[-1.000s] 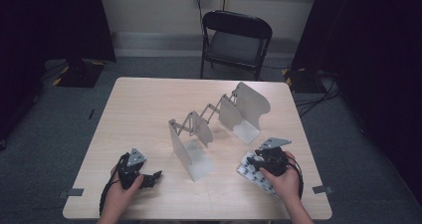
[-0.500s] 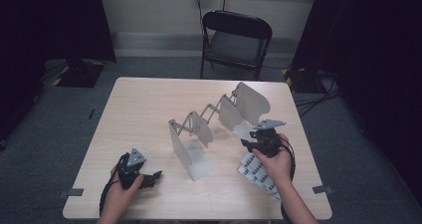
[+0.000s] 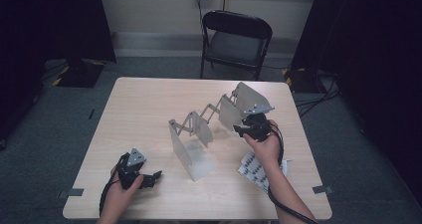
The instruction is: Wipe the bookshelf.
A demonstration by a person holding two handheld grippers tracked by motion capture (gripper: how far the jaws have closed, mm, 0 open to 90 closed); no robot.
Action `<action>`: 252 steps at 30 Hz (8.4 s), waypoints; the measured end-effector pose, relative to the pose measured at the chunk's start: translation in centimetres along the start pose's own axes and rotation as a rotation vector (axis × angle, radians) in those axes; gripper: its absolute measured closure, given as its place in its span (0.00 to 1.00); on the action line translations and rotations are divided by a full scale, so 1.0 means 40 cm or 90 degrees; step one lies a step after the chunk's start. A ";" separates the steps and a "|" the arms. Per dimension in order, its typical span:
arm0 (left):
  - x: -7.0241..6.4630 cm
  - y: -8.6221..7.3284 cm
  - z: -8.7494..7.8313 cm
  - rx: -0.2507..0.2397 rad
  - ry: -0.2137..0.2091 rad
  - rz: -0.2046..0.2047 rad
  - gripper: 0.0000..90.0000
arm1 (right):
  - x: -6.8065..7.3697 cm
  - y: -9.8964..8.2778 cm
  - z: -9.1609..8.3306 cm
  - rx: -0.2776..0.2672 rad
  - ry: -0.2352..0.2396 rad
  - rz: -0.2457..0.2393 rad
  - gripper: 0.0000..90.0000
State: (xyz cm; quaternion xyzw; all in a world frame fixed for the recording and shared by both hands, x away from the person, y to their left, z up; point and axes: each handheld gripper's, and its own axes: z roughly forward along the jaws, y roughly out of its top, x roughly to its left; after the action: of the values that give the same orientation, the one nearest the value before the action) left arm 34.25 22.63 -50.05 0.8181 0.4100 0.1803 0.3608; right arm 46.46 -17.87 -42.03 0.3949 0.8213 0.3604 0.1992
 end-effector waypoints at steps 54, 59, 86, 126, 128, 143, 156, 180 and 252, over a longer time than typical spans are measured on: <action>0.001 0.000 0.000 0.003 0.005 -0.003 0.13 | 0.003 0.045 0.065 -0.003 0.028 -0.024 1.00; 0.001 0.000 0.000 0.004 0.008 -0.008 0.12 | 0.004 0.048 0.059 -0.005 0.027 -0.023 1.00; 0.007 -0.002 -0.002 0.009 0.012 -0.008 0.08 | 0.003 0.070 0.020 -0.025 0.044 -0.009 1.00; 0.009 0.014 -0.040 -0.002 0.010 0.014 0.17 | 0.018 0.091 -0.002 -0.098 0.082 0.020 1.00; 0.010 0.016 -0.044 -0.005 0.013 0.016 0.17 | 0.021 0.095 -0.005 -0.105 0.087 0.023 1.00; 0.008 0.019 -0.060 -0.018 0.010 0.017 0.17 | 0.025 0.069 0.020 -0.096 0.103 0.055 1.00; -0.003 0.019 -0.056 -0.008 -0.005 0.024 0.18 | 0.050 0.028 0.035 -0.049 0.054 0.015 1.00; -0.026 0.016 -0.041 0.011 -0.024 0.036 0.18 | 0.068 -0.020 0.038 -0.041 0.020 0.036 0.74; -0.145 0.152 -0.075 -0.065 -0.042 0.052 0.64 | 0.122 0.035 0.025 -0.100 0.012 0.064 1.00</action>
State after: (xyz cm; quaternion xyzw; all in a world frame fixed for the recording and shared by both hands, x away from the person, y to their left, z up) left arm 32.31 16.85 -43.53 0.8200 0.3545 0.1885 0.4078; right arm 44.82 -12.98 -41.83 0.4152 0.7715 0.4371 0.2035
